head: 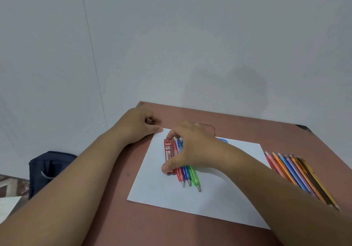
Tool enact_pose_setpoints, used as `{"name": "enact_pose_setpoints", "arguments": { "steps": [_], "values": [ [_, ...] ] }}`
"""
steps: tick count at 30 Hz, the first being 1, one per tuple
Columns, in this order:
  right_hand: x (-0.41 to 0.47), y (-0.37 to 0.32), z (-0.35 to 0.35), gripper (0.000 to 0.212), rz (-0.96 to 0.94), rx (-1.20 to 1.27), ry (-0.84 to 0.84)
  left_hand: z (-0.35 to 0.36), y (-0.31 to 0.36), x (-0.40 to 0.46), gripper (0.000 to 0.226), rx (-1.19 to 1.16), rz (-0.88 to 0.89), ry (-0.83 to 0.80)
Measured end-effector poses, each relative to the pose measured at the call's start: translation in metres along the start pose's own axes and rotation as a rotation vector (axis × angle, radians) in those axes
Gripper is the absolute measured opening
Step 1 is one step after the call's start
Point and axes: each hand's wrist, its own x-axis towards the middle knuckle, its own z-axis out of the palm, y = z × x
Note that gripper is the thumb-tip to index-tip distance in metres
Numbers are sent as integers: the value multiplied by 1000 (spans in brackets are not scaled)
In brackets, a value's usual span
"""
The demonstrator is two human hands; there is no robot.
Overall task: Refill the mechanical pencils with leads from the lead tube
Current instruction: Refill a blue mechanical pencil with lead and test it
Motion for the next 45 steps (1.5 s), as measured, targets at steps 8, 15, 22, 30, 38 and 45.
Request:
{"name": "enact_pose_setpoints", "arguments": {
  "steps": [8, 15, 22, 30, 38, 45],
  "values": [
    [-13, 15, -3, 20, 49, 831, 258, 1, 6, -3, 13, -32, 12, 35],
    [-32, 48, -27, 26, 102, 1208, 446, 7, 59, -26, 10, -252, 158, 108],
    [-60, 84, -34, 52, 102, 976, 578, 24, 128, -41, 12, -569, 148, -104],
    [-69, 87, -25, 39, 2, 928, 712, 36, 153, -27, 3, -513, 195, -155],
    [-72, 96, -24, 15, 0, 1009, 415, 51, 140, -27, 19, -683, 190, 36],
    [-69, 102, -23, 24, 37, 1067, 377, 49, 137, -31, 9, -729, 168, 17]
  ]
}}
